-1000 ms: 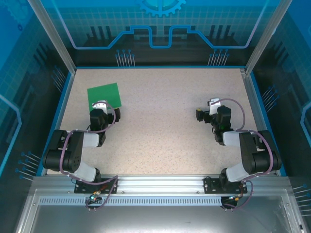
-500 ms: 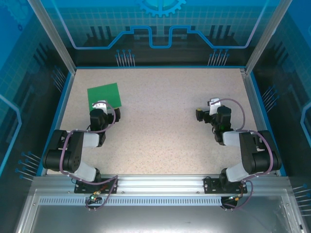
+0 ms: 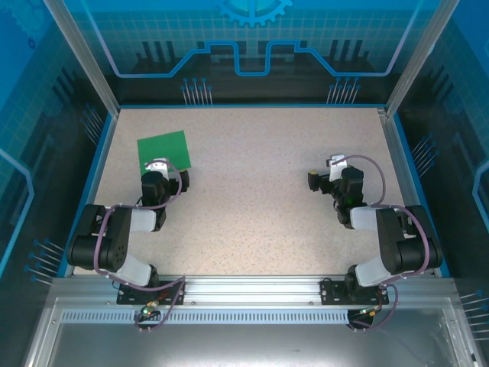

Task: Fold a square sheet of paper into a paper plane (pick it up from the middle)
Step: Move the square sheet of paper to the center of the table.

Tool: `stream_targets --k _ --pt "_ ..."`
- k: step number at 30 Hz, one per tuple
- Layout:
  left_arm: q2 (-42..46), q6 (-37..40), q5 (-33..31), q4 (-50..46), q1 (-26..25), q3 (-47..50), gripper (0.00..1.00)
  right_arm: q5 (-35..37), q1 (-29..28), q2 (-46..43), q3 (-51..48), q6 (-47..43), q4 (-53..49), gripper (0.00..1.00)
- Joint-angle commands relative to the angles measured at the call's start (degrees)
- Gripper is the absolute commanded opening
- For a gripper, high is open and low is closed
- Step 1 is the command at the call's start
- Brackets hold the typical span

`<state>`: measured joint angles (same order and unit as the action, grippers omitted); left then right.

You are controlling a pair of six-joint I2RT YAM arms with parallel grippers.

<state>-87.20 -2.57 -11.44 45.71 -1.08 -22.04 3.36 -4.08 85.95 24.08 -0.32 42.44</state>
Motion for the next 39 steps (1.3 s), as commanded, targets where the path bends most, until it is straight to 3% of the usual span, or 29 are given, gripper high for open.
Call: stream_targets --k 1,3,7,12,14,17,20,24,28,39 --pt "0.4 1.2 1.5 0.9 -0.1 -1.0 0.98 -1.0 0.8 0.0 1.3 -0.5 -0.5 0.99" --pt "1.9 1.6 3.1 -1.3 -0.1 -1.7 0.98 -1.0 0.8 0.0 1.2 -0.5 -0.5 0.99" --pt "10.0 2.4 6.1 -14.7 -0.1 -5.5 0.99 -1.1 0.9 0.0 1.2 -0.5 -0.4 0.99" --pt "21.6 -2.1 6.4 -21.2 -0.1 -5.8 0.99 -3.3 0.6 -2.3 1.0 -1.8 -1.8 0.99" --pt "25.1 -7.1 4.2 -29.1 -0.1 -9.4 0.98 -0.8 -0.1 -8.0 4.2 -0.3 -13.8 0.99" --pt "24.9 -14.8 2.0 -43.1 0.1 -17.8 0.99 2.1 1.0 -11.9 14.0 8.7 -36.5 0.99" --pt "21.0 -20.5 3.4 -49.5 0.4 -23.7 0.99 0.7 1.6 -10.7 20.3 16.3 -49.4 0.99" --pt "10.3 -22.6 13.3 -51.9 0.5 -31.4 0.99 -20.6 5.1 -8.3 21.6 19.6 -51.0 0.99" --pt "-2.5 -24.4 18.5 -55.4 0.5 -40.4 0.98 -32.1 5.2 -7.1 21.6 23.2 -48.6 0.99" --pt "-24.9 -27.4 10.4 -66.6 2.1 -60.3 0.99 -34.5 2.6 -8.5 23.2 24.0 -52.0 0.99"
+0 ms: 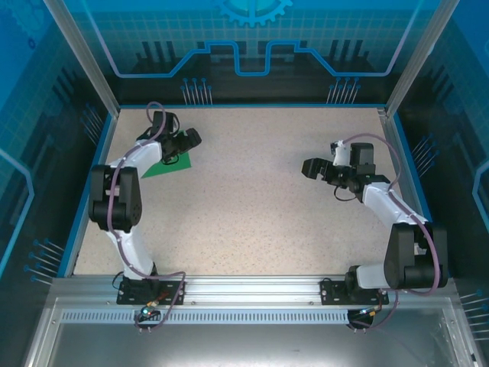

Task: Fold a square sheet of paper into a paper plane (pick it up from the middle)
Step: Move the square sheet of paper to the center of the table.

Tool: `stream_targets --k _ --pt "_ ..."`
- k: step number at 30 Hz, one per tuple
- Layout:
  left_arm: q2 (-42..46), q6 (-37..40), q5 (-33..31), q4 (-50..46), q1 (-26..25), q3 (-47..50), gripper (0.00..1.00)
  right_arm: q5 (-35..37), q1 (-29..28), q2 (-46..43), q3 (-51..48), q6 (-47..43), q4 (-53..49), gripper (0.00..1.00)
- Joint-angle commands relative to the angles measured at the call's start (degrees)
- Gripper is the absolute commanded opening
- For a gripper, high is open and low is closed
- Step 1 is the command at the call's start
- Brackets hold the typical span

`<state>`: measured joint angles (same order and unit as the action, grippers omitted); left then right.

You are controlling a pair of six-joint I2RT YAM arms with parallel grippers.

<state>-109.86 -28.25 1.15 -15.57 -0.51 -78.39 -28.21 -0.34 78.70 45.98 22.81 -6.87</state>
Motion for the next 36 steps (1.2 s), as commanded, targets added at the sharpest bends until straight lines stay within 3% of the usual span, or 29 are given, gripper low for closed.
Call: stream_targets --k 1,6,13,16,20,23,26,29,36 --pt "-3.8 -2.0 -2.4 -7.0 1.8 -5.4 0.99 -3.1 -1.4 -1.2 1.5 0.9 -2.9 0.99" --pt "-7.6 -3.6 -1.1 -9.4 2.6 -6.6 0.99 -1.2 -2.2 -0.8 2.4 1.2 -4.9 0.99" --pt "-9.0 -6.5 6.6 -9.7 2.5 -2.7 0.98 -0.3 -2.4 -1.7 2.5 1.5 -8.1 0.99" --pt "-8.5 -8.7 11.1 -7.2 2.1 1.0 0.99 2.9 -2.4 -4.4 1.1 1.6 -9.7 0.99" --pt "-7.0 -10.4 12.7 -6.2 -0.1 4.8 0.98 8.0 -2.2 -9.6 -0.2 3.7 -11.5 0.99" --pt "-5.8 -11.5 13.5 -5.5 -2.9 7.4 0.99 10.3 -2.0 -12.9 -0.2 5.0 -13.2 0.99" --pt "-3.2 -13.5 13.6 -2.2 -6.8 12.4 0.99 17.4 -0.8 -15.9 -0.6 13.5 -18.3 0.99" --pt "-1.2 -15.8 14.8 1.6 -11.4 16.5 0.99 7.0 1.1 -17.0 -2.7 11.5 -14.8 0.98" --pt "2.4 -20.9 14.1 4.9 -23.8 20.7 0.98 4.4 -2.4 -12.9 -2.6 12.0 -15.7 0.94"
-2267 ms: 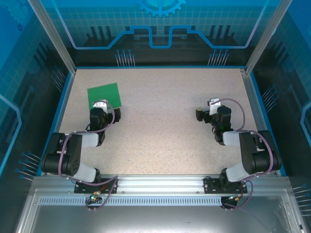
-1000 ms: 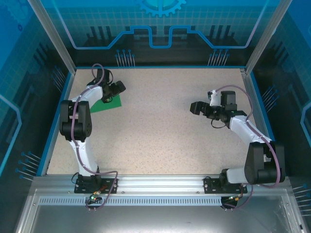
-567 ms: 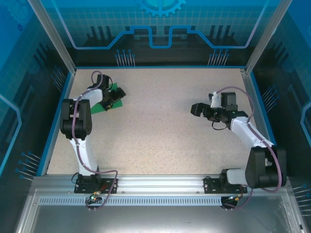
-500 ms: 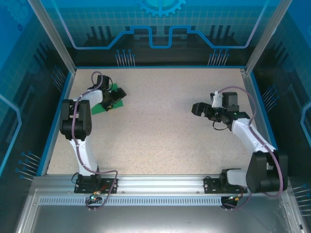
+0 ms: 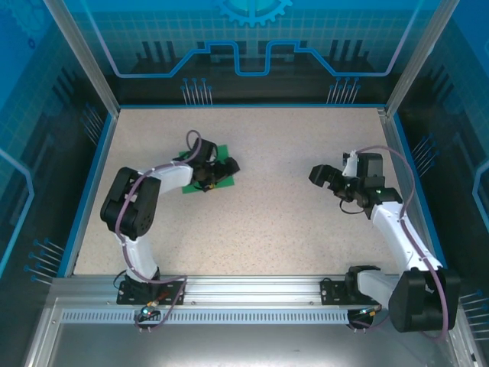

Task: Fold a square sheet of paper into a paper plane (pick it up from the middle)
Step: Move the square sheet of paper to the center of the table.

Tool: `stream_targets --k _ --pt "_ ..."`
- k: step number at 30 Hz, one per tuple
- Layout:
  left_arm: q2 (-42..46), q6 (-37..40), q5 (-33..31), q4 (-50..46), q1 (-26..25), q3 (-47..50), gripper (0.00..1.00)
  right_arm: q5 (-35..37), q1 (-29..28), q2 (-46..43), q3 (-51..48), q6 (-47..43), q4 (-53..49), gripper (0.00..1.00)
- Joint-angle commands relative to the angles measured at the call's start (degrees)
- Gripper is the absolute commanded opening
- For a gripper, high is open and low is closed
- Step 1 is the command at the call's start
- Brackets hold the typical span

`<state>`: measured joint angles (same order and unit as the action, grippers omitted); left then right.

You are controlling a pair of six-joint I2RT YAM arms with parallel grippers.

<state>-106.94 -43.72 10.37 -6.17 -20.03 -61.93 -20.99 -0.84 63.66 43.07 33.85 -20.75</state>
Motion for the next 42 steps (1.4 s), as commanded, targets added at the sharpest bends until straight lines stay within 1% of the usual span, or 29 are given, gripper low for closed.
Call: stream_targets --k 1,3,5,8,9,10,13,16,19,21,22,25,29,34,37,40,42 --pt "0.6 -6.1 4.8 -3.7 -5.8 4.8 0.98 -2.9 -3.0 3.7 0.9 1.0 -2.2 0.91" --pt "3.5 -6.5 3.4 -4.4 -7.8 4.9 0.99 -3.0 -5.5 7.0 2.4 1.1 -2.3 0.89" --pt "7.6 -6.7 1.8 -4.0 -8.4 6.1 0.99 -1.1 -8.9 10.0 4.1 1.9 -2.4 0.88" --pt "14.7 -4.5 -4.9 -8.0 -8.4 7.1 0.99 3.8 -14.1 13.7 7.0 3.6 -2.9 0.87" --pt "16.9 -3.3 -7.6 -10.0 -8.2 7.1 0.98 4.8 -15.9 15.0 8.7 4.1 -2.6 0.92" --pt "19.5 -2.4 -10.0 -11.6 -8.1 7.3 0.98 6.6 -17.8 16.2 10.4 5.0 -3.0 0.99" --pt "25.9 -1.5 -15.1 -13.6 -6.8 10.0 0.99 10.5 -22.7 22.0 15.3 7.6 -4.0 0.95" --pt "32.8 -2.0 -15.4 -12.1 -2.7 15.5 0.99 9.9 -26.7 29.2 22.0 8.8 -4.6 0.91" --pt "39.8 -1.9 -14.6 -11.0 1.8 21.1 0.98 7.6 -30.4 35.1 27.2 10.1 -1.7 0.86" --pt "44.7 -1.5 -15.5 -11.2 4.1 24.1 0.98 6.5 -32.5 39.0 30.8 11.4 -0.5 0.83" --pt "47.2 -1.6 -16.1 -11.4 4.9 25.5 0.99 6.3 -33.6 41.5 33.4 11.9 -1.1 0.80" --pt "52.4 -2.0 -17.0 -12.5 7.1 28.3 0.99 6.4 -36.3 48.4 41.0 12.3 -4.0 0.76" --pt "55.8 -0.8 -17.2 -12.4 7.8 30.3 0.99 5.9 -38.9 55.1 47.9 13.6 -5.6 0.72" --pt "57.3 -2.7 -17.6 -10.9 7.8 32.3 0.98 4.4 -40.6 61.3 52.9 14.3 -6.5 0.70" --pt "57.8 -2.4 -17.2 -11.0 7.8 32.4 0.99 4.9 -40.5 63.1 53.0 14.3 -7.8 0.69" --pt "59.4 -1.0 -17.7 -10.4 7.8 32.7 0.98 5.7 -40.1 63.7 51.1 13.8 -8.7 0.68" --pt "61.1 -0.5 -18.1 -9.7 7.9 33.6 0.98 5.9 -39.7 63.5 49.3 13.4 -9.5 0.66"
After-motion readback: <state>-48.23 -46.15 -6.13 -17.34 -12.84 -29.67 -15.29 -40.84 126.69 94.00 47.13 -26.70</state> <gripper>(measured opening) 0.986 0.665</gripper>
